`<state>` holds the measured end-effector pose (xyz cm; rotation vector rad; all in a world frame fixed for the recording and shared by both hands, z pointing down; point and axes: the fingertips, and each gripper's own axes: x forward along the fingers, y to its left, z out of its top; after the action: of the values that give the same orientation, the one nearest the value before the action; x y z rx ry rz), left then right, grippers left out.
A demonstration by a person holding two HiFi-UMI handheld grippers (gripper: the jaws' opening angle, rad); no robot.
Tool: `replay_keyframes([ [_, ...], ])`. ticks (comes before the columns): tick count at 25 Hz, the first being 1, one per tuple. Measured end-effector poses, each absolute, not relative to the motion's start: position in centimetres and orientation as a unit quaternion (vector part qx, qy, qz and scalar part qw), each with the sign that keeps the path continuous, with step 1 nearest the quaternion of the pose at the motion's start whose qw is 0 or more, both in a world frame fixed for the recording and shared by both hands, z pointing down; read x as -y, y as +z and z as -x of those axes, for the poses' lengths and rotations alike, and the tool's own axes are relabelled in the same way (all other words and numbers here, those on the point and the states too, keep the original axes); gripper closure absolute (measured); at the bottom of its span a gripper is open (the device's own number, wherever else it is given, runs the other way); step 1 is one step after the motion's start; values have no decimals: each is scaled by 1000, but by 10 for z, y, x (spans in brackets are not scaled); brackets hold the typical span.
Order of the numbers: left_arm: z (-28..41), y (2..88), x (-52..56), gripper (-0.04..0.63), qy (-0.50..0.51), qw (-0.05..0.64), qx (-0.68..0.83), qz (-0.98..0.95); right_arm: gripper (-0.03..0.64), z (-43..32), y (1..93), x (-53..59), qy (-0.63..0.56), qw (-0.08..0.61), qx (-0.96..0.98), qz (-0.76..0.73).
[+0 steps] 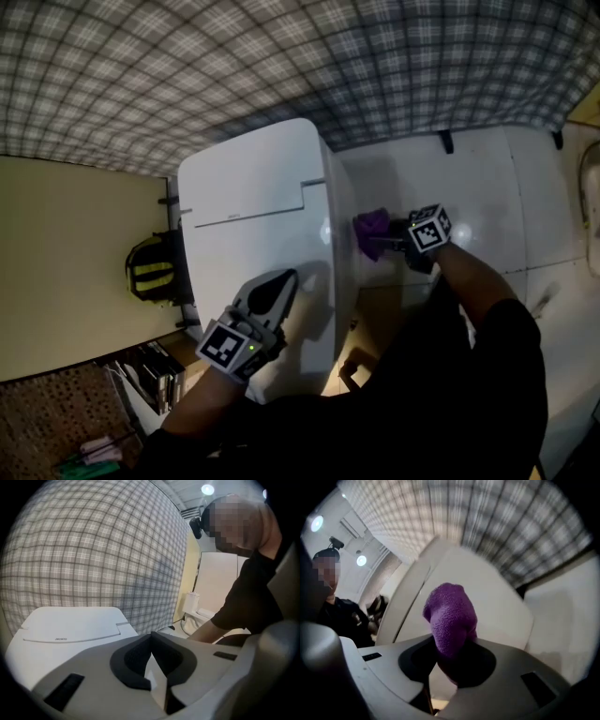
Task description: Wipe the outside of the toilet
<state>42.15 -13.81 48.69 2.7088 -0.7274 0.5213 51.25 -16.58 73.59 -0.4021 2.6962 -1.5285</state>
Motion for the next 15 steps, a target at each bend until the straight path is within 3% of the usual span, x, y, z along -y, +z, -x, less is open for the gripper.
replay_keyframes([
  [4, -413, 495, 137, 600, 178, 157, 261, -936, 529, -567, 683, 298, -416, 98, -856, 292],
  [7, -416, 495, 134, 600, 174, 157, 252, -939, 529, -564, 660, 352, -407, 132, -839, 336],
  [12, -411, 483, 138, 600, 149, 168, 263, -938, 531, -531, 662, 323, -431, 112, -850, 282],
  [15, -405, 479, 135, 600, 140, 166, 267, -939, 531, -505, 670, 262, -434, 51, -873, 215],
])
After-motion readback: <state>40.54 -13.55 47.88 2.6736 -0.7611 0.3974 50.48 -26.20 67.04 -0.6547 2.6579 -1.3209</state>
